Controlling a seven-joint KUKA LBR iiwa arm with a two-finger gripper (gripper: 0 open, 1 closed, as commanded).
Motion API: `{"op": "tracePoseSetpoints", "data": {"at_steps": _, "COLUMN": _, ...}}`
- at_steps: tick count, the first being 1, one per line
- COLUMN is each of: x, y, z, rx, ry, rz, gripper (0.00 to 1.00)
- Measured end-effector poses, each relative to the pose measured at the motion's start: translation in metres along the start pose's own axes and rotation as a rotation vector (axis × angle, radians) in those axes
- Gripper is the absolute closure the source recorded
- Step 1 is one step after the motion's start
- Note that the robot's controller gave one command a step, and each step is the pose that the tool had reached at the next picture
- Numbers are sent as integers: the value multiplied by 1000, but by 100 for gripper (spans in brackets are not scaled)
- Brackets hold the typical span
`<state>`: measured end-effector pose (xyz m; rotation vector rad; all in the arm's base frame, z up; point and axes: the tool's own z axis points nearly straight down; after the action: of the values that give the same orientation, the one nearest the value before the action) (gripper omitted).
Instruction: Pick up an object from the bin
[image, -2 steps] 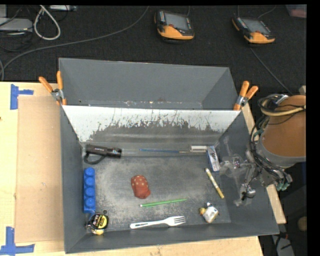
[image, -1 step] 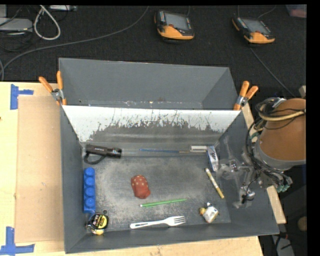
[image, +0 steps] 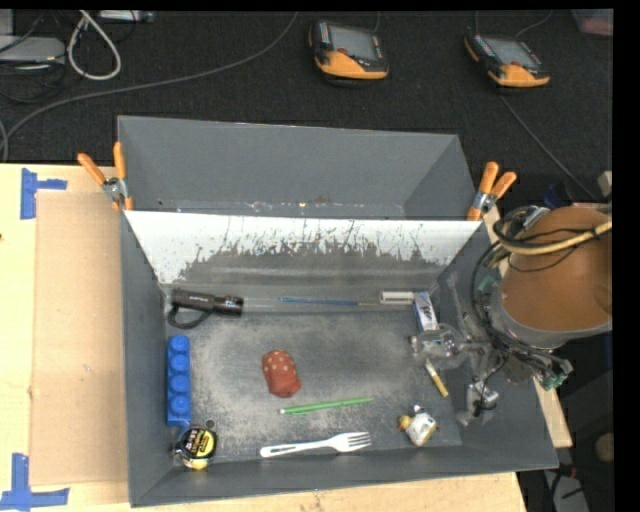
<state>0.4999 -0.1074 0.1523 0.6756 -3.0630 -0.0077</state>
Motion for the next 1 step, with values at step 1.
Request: {"op": "tracePoseSetpoints", "data": {"at_steps": 1, "x": -20, "y": -35, "z": 1, "rx": 1, "ry": -1, "rz": -20, "gripper": 0}}
